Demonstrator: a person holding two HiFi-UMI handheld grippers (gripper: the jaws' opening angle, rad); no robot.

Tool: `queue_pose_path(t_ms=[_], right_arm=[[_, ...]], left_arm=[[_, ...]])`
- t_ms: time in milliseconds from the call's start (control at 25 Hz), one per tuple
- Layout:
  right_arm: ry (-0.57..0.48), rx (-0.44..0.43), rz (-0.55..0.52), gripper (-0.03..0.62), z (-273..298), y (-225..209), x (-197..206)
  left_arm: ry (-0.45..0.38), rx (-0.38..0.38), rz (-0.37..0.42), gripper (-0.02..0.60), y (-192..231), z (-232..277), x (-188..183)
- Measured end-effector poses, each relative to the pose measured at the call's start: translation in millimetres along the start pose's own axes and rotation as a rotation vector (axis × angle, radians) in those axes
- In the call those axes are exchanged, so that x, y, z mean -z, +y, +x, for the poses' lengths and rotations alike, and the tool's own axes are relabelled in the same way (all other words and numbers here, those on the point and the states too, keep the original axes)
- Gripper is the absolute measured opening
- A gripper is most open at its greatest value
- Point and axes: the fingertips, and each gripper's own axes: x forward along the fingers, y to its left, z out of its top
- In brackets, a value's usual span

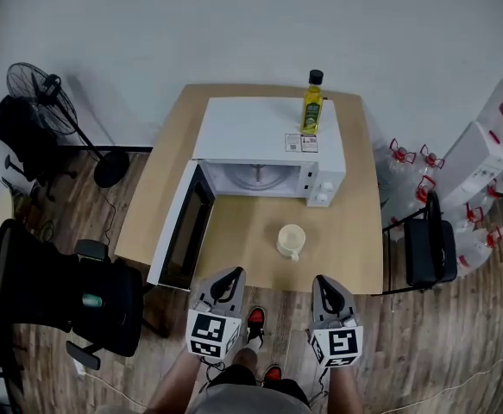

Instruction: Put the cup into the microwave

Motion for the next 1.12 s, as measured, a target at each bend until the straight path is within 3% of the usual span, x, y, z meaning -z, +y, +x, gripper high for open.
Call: queue_pose_path(t_ms=[440, 1040, 1120], right_arm=[[0.113, -0.010, 0.088, 0.015, 68.4, -13.5, 54.7], [0.238, -0.058, 0.130, 0.019, 109.2, -11.7, 126.0], [0.253, -0.071, 0.135, 0.088, 112.8, -9.1, 133.4]], left_arm=[[0.095, 0.007, -0.049, 0.025, 32.9, 56.0, 41.4], [0.197, 0.030, -0.096, 0.025, 43.4, 98.7, 96.0], [0.202, 0.034, -0.097, 0.025, 43.9, 102.5, 99.2]])
